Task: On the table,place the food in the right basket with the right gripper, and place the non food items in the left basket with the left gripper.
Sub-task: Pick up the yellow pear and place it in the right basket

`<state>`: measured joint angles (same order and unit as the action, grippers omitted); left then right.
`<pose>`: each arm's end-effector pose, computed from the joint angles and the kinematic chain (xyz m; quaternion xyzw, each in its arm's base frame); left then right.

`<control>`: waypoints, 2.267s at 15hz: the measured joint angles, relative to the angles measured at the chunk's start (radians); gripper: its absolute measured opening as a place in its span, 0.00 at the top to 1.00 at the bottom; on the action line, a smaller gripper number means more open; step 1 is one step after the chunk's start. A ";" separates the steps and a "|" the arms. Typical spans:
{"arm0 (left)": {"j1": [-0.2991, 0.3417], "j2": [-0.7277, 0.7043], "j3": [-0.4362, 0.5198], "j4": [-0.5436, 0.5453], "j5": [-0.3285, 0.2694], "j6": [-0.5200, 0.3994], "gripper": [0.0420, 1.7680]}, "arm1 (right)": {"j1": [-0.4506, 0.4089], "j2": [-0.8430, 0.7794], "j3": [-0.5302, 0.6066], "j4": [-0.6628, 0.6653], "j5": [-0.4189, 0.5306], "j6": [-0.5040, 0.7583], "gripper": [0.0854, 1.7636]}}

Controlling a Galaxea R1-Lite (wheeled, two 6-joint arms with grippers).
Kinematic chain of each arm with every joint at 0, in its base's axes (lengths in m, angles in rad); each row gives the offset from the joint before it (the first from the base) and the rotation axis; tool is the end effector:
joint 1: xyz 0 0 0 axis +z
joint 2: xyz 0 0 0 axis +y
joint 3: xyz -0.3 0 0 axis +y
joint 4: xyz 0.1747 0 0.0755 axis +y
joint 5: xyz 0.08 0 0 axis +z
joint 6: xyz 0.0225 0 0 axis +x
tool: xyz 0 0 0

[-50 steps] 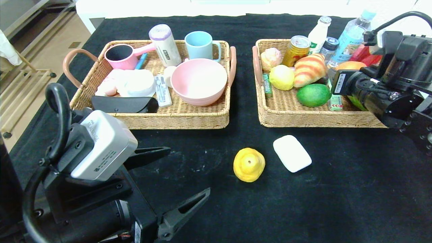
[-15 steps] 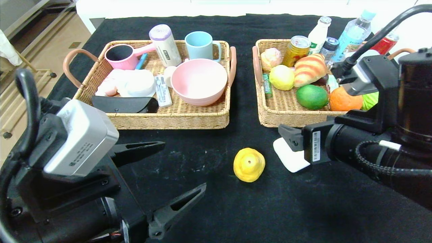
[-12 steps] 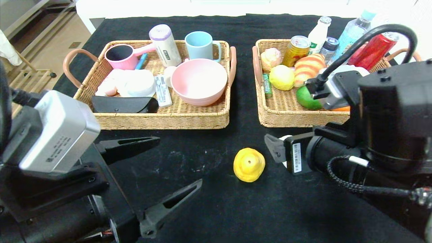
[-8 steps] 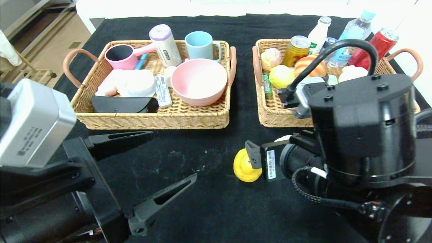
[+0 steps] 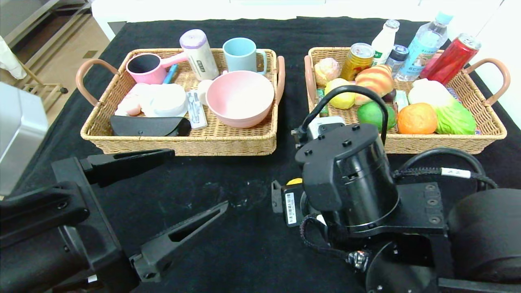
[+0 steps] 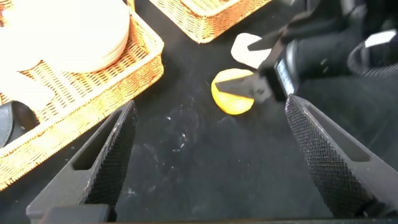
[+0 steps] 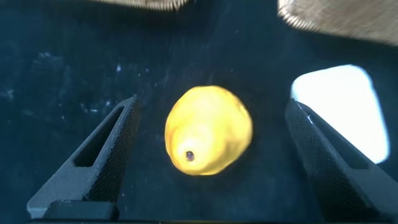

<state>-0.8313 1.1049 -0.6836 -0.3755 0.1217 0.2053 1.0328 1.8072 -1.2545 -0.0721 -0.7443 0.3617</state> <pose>0.1083 -0.1147 0.2608 0.1065 -0.0153 -0.3476 0.9315 0.1895 0.2878 0.2196 -0.0088 0.1727 0.1104 0.9787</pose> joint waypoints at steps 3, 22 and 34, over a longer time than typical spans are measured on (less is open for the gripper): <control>0.000 -0.003 0.000 0.000 0.000 0.001 0.03 | 0.001 0.035 -0.003 0.000 -0.002 0.013 0.04; -0.001 -0.008 0.006 -0.001 0.000 0.010 0.03 | -0.009 0.112 -0.001 0.002 -0.004 0.032 0.25; -0.001 -0.009 0.007 -0.001 0.000 0.011 0.03 | -0.009 0.120 0.004 0.001 -0.004 0.037 0.35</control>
<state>-0.8328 1.0964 -0.6764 -0.3762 0.1217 0.2164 1.0236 1.9277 -1.2502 -0.0715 -0.7481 0.3983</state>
